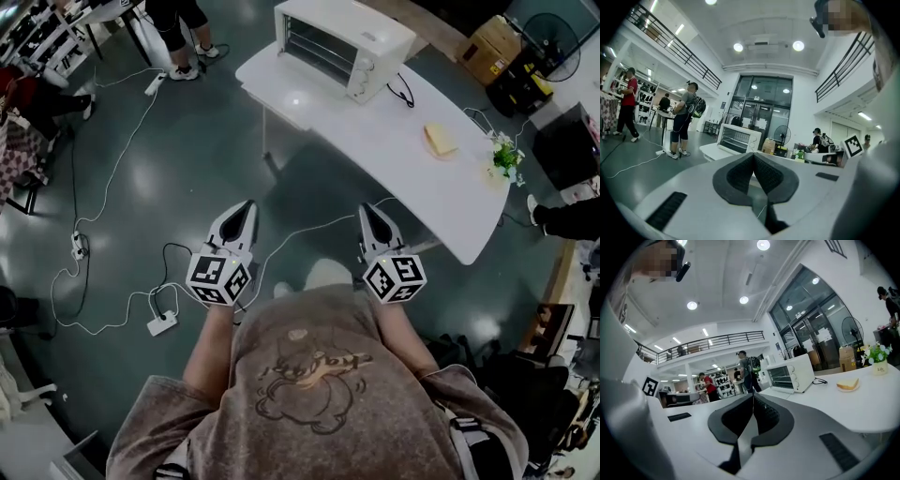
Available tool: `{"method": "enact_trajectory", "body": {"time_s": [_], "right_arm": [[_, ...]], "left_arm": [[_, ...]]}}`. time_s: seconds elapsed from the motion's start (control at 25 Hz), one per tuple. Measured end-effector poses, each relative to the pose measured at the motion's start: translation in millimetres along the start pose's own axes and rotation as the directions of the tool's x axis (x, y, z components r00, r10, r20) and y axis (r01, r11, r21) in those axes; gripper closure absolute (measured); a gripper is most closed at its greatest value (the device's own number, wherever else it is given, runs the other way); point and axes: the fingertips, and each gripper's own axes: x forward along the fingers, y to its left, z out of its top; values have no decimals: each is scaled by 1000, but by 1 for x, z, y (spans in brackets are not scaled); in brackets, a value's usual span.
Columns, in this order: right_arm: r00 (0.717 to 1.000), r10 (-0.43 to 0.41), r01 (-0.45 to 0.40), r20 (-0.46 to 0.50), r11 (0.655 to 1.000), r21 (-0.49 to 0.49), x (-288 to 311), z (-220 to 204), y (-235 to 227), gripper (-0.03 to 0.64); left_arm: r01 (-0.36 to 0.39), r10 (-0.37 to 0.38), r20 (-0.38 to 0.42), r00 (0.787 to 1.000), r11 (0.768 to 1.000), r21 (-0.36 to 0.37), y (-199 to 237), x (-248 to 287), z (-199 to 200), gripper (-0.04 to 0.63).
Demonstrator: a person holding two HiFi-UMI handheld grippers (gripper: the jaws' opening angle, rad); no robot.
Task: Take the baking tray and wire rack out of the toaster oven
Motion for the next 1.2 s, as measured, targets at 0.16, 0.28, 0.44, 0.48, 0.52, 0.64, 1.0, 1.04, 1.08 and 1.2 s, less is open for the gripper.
{"method": "enact_trajectory", "body": {"time_s": [0.16, 0.28, 0.44, 0.48, 0.52, 0.64, 1.0, 1.04, 1.08, 1.2], "right_arm": [[1000, -21, 21, -20, 1000, -3, 14, -6, 2, 615], [999, -29, 29, -23, 1000, -7, 34, -6, 1, 615], [1000, -28, 28, -12, 999, -34, 72, 3, -4, 615], [1000, -26, 26, -11, 999, -40, 82, 5, -6, 615], [1000, -24, 24, -12, 999, -41, 91, 7, -8, 615], [1000, -19, 18, -23, 999, -40, 122, 10, -17, 615], [998, -14, 13, -63, 1000, -23, 206, 28, -52, 615], [998, -11, 9, -65, 1000, -23, 214, 31, -56, 615], [998, -7, 6, -65, 1000, -21, 222, 33, -61, 615], [998, 3, -4, -68, 1000, -14, 246, 40, -74, 615]], "left_arm": [[18, -18, 1, 1000, 1000, -13, 12, 13, 2, 592], [26, -26, 4, 1000, 999, -20, 24, 27, 5, 592], [38, -38, 9, 999, 999, -11, 43, 55, 13, 592], [41, -41, 8, 999, 999, -11, 48, 62, 15, 592], [43, -42, 7, 999, 999, -14, 53, 70, 17, 592], [43, -43, 0, 999, 999, -28, 69, 95, 22, 592], [50, -53, -42, 998, 997, -61, 103, 179, 37, 592], [51, -54, -46, 997, 997, -61, 106, 189, 39, 592], [52, -55, -50, 997, 997, -60, 108, 199, 41, 592], [54, -57, -51, 997, 997, -49, 116, 227, 49, 592]]}}
